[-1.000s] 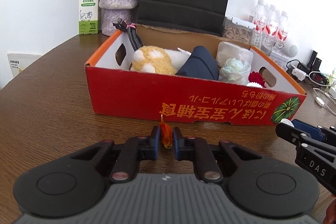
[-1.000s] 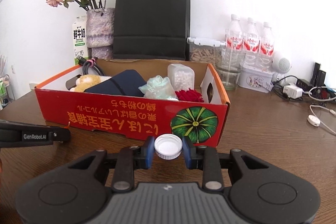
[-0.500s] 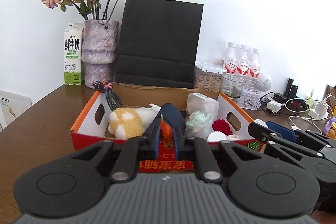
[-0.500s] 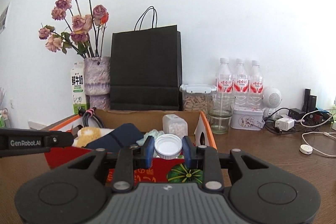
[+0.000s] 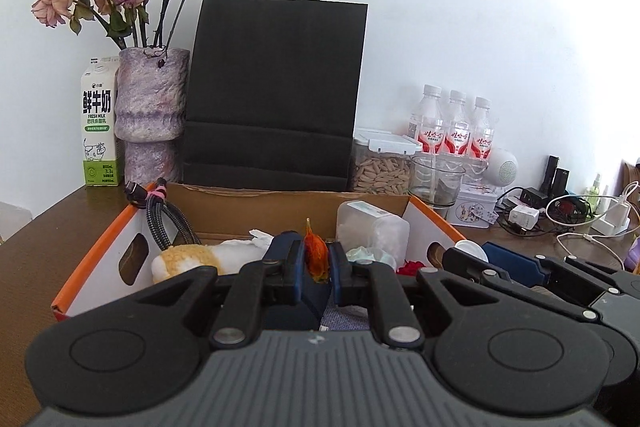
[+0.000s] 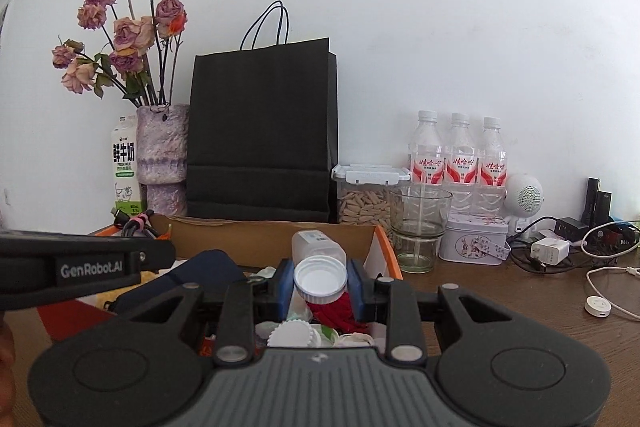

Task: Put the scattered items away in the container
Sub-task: 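Carry the flat cap and orange item over the box with both grippers, then lower into the box and open both grippers, releasing cap and orange item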

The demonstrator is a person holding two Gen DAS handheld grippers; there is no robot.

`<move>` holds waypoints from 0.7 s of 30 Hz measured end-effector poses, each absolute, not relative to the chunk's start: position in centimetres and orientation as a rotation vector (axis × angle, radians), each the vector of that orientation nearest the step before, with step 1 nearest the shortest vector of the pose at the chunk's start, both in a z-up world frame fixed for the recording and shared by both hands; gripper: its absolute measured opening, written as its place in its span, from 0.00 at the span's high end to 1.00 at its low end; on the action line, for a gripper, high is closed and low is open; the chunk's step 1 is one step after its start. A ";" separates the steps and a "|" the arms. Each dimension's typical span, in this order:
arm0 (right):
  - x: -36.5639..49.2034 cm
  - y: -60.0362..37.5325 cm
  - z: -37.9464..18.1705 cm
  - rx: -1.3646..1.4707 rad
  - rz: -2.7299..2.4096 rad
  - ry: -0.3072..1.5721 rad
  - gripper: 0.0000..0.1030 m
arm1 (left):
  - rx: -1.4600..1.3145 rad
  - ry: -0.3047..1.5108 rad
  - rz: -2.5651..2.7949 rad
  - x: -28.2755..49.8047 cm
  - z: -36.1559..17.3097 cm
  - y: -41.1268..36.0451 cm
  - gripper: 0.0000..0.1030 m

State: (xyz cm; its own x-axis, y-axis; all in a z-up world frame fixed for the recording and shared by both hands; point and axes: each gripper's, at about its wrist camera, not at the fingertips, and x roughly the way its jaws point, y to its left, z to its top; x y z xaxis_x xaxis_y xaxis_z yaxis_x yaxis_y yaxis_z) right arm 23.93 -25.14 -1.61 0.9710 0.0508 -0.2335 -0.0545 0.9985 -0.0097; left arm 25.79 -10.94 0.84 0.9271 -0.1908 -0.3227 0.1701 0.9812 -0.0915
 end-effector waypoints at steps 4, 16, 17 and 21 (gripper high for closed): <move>24.9 -25.0 -1.9 -0.029 0.073 0.247 0.73 | -0.027 0.336 -0.174 26.8 0.3 -11.2 0.87; 24.7 -25.2 -2.3 -0.032 0.048 0.243 0.35 | 0.038 0.254 -0.111 26.4 -0.3 -10.8 0.43; 24.6 -25.4 -2.2 -0.026 0.041 0.233 0.34 | 0.039 0.239 -0.071 26.3 -0.2 -10.7 0.25; 24.4 -26.6 -2.0 0.038 0.044 0.220 0.03 | -0.042 0.208 -0.011 26.2 0.3 -9.0 0.00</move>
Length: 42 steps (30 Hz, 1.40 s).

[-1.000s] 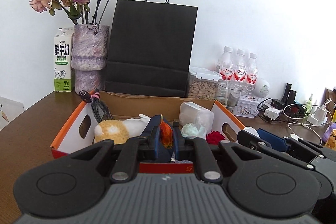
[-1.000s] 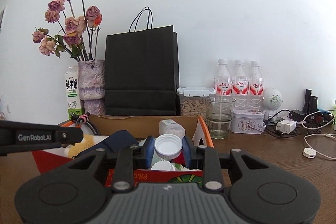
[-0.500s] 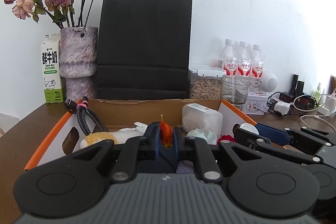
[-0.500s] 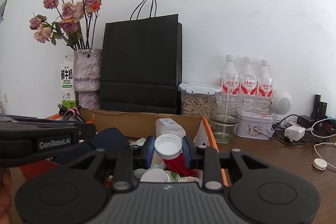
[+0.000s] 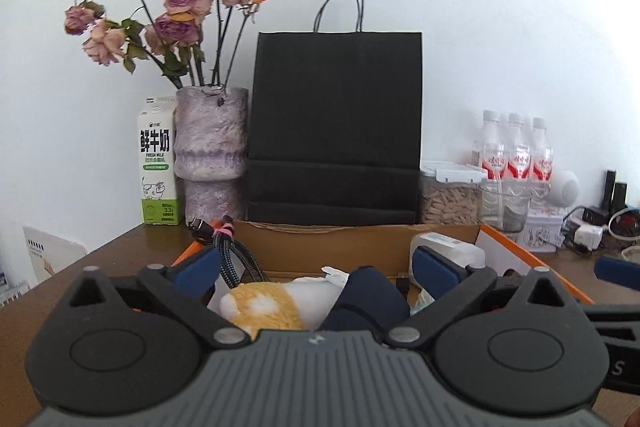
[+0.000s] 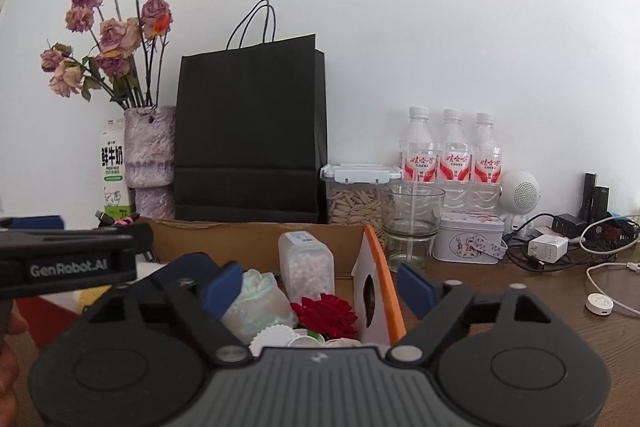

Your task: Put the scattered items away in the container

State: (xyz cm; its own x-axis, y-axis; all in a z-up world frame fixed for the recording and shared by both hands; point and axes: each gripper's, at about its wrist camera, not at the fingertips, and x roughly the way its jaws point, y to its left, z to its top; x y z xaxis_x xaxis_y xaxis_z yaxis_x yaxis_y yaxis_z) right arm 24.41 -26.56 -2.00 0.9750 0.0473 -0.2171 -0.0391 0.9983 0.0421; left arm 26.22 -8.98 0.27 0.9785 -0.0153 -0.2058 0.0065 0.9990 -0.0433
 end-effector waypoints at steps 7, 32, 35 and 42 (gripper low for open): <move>24.2 -26.1 -2.1 0.012 0.058 0.211 0.00 | -0.026 0.199 -0.004 26.0 0.3 -9.0 0.00; 15.9 -23.3 -2.5 0.010 0.081 0.269 0.00 | 0.048 0.204 -0.019 16.6 -0.6 -4.9 0.00; 14.3 -22.9 -2.5 0.031 0.089 0.282 0.00 | 0.069 0.193 -0.023 14.4 -0.5 -4.7 0.00; 10.8 -21.6 -2.7 0.027 0.093 0.295 0.00 | 0.068 0.205 -0.013 10.4 -1.1 -3.6 0.00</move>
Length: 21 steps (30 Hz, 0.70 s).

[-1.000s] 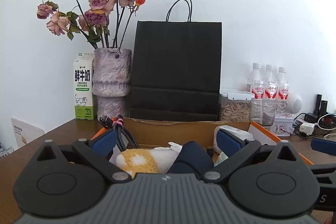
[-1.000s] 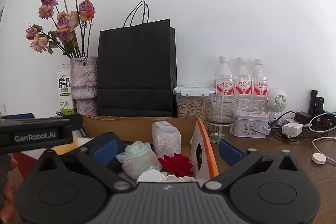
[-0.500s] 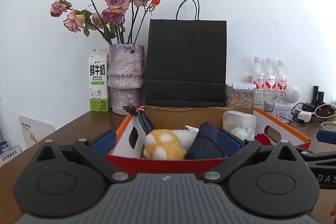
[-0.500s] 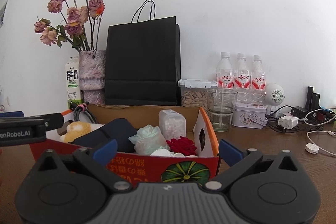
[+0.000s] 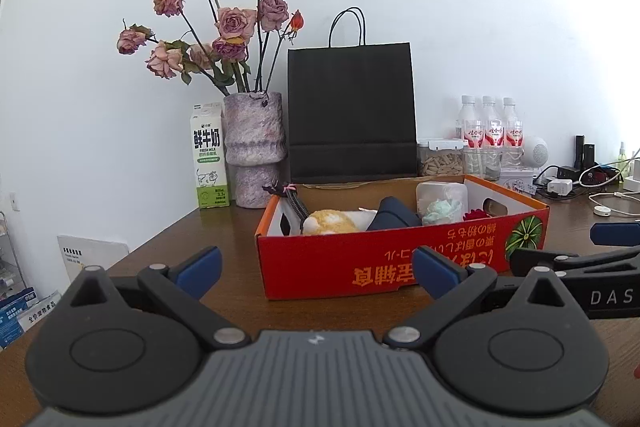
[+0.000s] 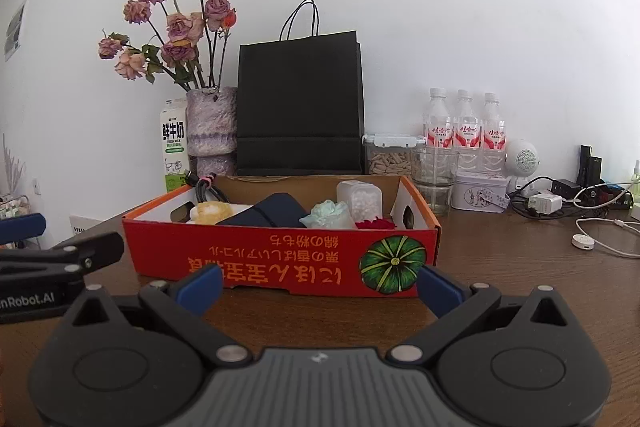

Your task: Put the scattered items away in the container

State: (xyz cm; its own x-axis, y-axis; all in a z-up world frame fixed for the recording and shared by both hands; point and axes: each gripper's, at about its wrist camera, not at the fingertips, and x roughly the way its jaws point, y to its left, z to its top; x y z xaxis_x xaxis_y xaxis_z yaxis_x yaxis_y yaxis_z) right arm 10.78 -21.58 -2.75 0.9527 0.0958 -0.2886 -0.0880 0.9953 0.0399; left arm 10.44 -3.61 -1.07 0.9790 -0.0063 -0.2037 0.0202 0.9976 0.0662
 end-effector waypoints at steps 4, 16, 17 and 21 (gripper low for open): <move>9.5 -21.2 -2.7 0.017 0.084 0.291 0.00 | 0.053 0.201 -0.008 9.1 -1.3 -2.8 0.00; 7.1 -19.9 -2.6 -0.018 0.086 0.290 0.00 | 0.087 0.169 -0.005 6.7 -1.4 -3.0 0.00; 7.0 -19.8 -2.6 -0.020 0.080 0.289 0.00 | 0.093 0.166 0.000 6.7 -1.4 -3.2 0.00; 7.0 -19.9 -2.6 -0.022 0.069 0.290 0.00 | 0.098 0.170 -0.001 6.7 -1.4 -3.2 0.00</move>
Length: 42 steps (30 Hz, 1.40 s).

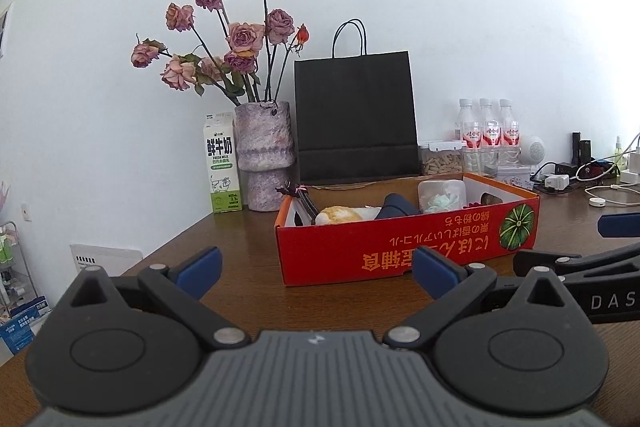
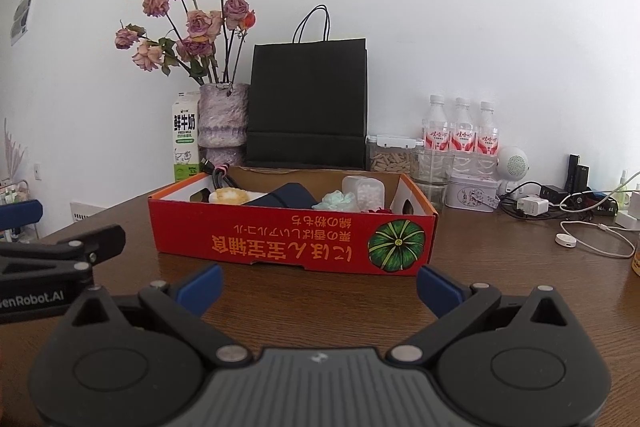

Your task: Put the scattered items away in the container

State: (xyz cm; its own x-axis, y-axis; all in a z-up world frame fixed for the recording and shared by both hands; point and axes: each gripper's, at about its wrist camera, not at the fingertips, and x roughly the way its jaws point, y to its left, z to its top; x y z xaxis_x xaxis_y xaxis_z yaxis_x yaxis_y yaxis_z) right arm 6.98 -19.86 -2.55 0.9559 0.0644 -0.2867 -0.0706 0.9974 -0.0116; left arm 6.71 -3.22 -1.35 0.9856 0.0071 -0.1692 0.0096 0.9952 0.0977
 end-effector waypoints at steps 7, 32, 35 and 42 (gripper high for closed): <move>7.2 -20.1 -2.6 -0.014 0.059 0.300 0.00 | 0.109 0.166 -0.008 6.6 -1.3 -3.3 0.00; 7.3 -19.9 -2.7 -0.018 0.061 0.309 0.00 | 0.102 0.177 -0.011 6.9 -1.3 -3.1 0.00; 7.3 -19.9 -2.7 -0.021 0.063 0.310 0.00 | 0.100 0.179 -0.007 6.9 -1.3 -3.1 0.00; 7.3 -19.8 -2.8 -0.024 0.065 0.309 0.00 | 0.091 0.187 -0.010 7.0 -1.4 -2.9 0.00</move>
